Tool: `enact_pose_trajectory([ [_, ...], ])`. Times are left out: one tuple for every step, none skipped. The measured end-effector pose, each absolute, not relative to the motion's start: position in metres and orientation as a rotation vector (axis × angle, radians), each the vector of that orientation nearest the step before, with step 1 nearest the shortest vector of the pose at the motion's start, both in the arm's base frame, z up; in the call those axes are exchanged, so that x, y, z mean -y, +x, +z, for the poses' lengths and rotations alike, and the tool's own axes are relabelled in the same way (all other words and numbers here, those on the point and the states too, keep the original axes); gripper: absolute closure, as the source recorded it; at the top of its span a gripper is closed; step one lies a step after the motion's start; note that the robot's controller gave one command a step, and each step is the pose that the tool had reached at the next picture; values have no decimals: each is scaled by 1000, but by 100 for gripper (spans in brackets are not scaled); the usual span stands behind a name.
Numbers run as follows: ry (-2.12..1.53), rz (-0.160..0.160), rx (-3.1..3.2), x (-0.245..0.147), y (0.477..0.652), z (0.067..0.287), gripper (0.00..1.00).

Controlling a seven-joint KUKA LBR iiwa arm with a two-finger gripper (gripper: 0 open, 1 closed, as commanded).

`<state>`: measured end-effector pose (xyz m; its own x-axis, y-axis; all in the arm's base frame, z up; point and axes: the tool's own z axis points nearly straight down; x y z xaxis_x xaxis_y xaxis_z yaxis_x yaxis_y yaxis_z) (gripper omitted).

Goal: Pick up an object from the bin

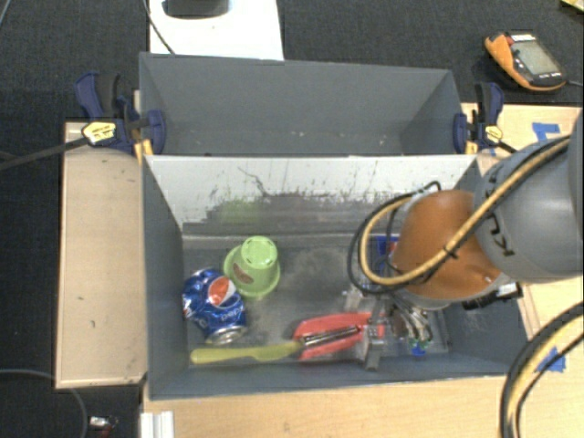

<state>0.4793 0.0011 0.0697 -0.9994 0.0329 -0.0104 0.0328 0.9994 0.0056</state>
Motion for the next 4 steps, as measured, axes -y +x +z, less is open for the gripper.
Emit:
enact_pose_trajectory([
  [269, 6, -3122, -22, 478, 72, 100],
  [270, 7, -3122, -22, 478, 72, 100],
  [274, 6, -3122, -22, 478, 82, 100],
  [276, 6, -3123, -22, 477, 95, 100],
])
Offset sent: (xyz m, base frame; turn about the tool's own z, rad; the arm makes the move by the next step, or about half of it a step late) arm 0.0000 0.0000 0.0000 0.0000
